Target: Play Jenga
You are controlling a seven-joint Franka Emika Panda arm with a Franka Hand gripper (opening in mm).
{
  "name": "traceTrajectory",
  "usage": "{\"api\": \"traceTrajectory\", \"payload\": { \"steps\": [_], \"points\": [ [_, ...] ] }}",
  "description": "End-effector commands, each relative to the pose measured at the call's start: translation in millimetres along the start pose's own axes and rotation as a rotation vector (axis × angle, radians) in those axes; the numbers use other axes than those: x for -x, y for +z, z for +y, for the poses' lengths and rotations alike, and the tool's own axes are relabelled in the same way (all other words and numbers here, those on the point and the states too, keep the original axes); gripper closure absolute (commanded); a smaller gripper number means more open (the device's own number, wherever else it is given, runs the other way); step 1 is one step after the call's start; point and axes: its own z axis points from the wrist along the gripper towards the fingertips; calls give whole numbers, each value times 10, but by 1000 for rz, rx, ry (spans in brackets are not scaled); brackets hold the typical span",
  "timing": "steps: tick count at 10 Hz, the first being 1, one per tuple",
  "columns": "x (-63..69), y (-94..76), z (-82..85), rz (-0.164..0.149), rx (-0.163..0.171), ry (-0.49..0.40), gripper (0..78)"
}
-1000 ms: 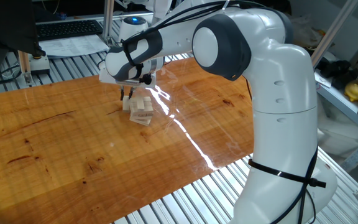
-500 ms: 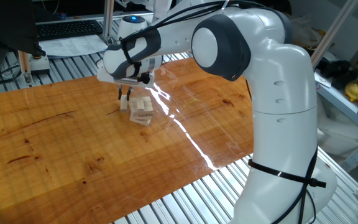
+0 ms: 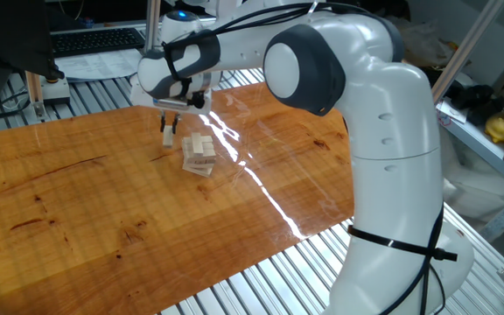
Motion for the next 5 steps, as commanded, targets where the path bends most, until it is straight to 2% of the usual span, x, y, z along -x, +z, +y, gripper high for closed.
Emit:
{"api": "traceTrajectory", "payload": {
  "steps": [1,5],
  "points": [
    [198,-97,78,0,-9,-25,764],
    [234,-80,67,-5,-18,-73,764]
  ]
}}
